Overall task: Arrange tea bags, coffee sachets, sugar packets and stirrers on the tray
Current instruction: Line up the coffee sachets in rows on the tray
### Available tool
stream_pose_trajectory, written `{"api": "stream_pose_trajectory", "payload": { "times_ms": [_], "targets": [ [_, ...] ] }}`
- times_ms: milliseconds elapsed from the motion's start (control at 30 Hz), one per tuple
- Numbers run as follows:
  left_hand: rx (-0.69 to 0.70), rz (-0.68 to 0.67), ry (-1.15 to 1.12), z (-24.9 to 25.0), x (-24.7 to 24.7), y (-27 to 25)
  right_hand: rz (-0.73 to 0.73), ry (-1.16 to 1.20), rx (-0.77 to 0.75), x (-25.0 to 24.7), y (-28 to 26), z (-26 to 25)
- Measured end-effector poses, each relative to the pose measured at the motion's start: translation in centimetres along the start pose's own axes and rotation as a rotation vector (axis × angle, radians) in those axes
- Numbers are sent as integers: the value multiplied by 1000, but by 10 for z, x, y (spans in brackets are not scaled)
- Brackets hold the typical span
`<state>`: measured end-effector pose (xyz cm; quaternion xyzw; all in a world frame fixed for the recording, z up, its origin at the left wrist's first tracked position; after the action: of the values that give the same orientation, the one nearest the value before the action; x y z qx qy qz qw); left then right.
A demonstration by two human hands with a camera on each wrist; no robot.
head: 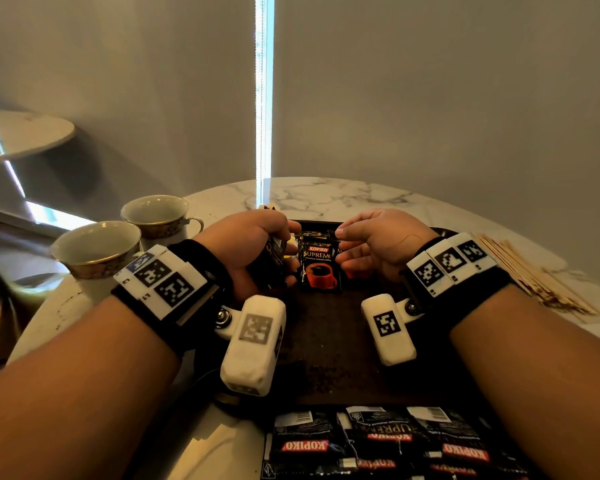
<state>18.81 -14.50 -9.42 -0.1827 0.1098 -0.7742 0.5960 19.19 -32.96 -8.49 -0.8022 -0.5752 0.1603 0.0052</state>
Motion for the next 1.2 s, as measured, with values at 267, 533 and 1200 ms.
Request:
{"api": "stream_pose_trajectory", "payload": {
  "times_ms": [267, 533, 1200],
  "targets": [
    [0, -11, 17, 0, 1, 0, -157, -53, 85, 18, -11, 8],
    [43, -11, -20, 6, 2, -1, -144, -29, 77, 16, -12, 5],
    [142, -71, -312, 26, 0, 1, -233, -129, -512, 18, -56, -64]
  ]
}}
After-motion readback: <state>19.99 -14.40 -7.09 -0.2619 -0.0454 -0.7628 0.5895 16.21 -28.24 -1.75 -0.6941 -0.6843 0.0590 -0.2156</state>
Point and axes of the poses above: each hand's wrist, its own y-axis towards the middle knuckle, its own x-axis out of the palm, z = x × y, the point moved 10 cm from there along y, towards the middle knuckle, and after that the axes turned 8 degrees about z, right-handed, at the moved point
